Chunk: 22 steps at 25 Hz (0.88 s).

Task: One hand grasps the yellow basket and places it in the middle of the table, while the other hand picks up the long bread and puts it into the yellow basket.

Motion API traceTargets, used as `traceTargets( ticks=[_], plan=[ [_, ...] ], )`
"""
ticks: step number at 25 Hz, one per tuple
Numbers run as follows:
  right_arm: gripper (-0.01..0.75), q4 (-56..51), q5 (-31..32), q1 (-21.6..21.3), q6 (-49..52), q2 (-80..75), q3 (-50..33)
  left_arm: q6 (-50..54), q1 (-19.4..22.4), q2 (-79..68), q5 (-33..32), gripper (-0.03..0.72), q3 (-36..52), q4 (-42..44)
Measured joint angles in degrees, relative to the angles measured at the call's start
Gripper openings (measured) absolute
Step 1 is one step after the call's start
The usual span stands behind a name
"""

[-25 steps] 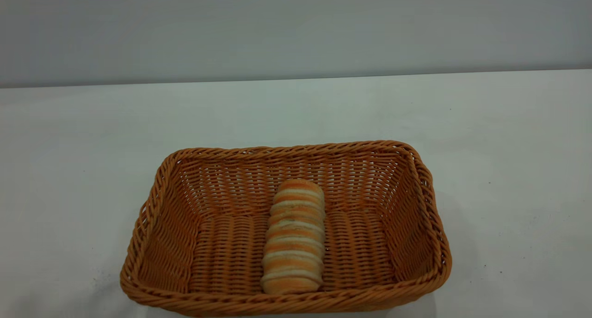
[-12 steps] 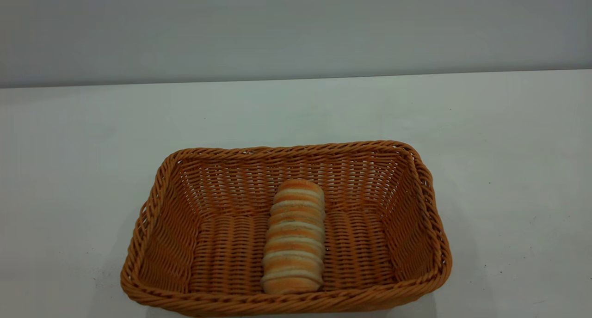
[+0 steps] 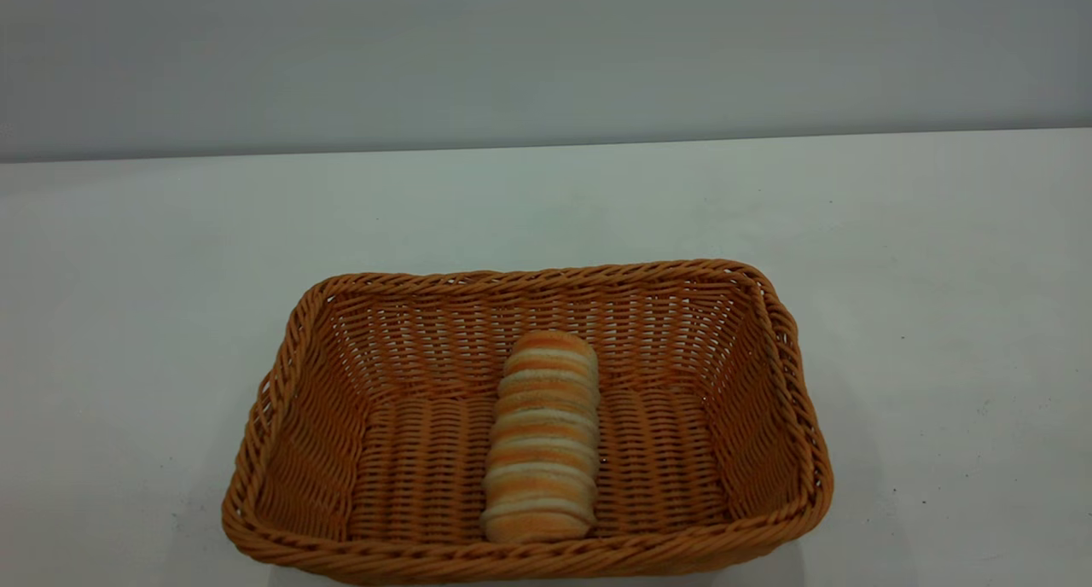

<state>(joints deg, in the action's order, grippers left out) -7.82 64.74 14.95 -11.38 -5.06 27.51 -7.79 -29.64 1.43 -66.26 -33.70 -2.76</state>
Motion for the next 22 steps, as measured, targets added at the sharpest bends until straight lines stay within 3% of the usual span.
traceTargets(
  ticks=[11, 22],
  plan=[
    [0.305, -0.04, 0.00, 0.00, 0.00, 0.00, 0.00, -2.65, 0.00, 0.00, 0.69, 0.348, 5.48, -0.21],
    [0.238, -0.04, 0.00, 0.00, 0.00, 0.00, 0.00, 7.00, 0.00, 0.00, 0.84, 0.307, 5.65, 5.37]
  ],
)
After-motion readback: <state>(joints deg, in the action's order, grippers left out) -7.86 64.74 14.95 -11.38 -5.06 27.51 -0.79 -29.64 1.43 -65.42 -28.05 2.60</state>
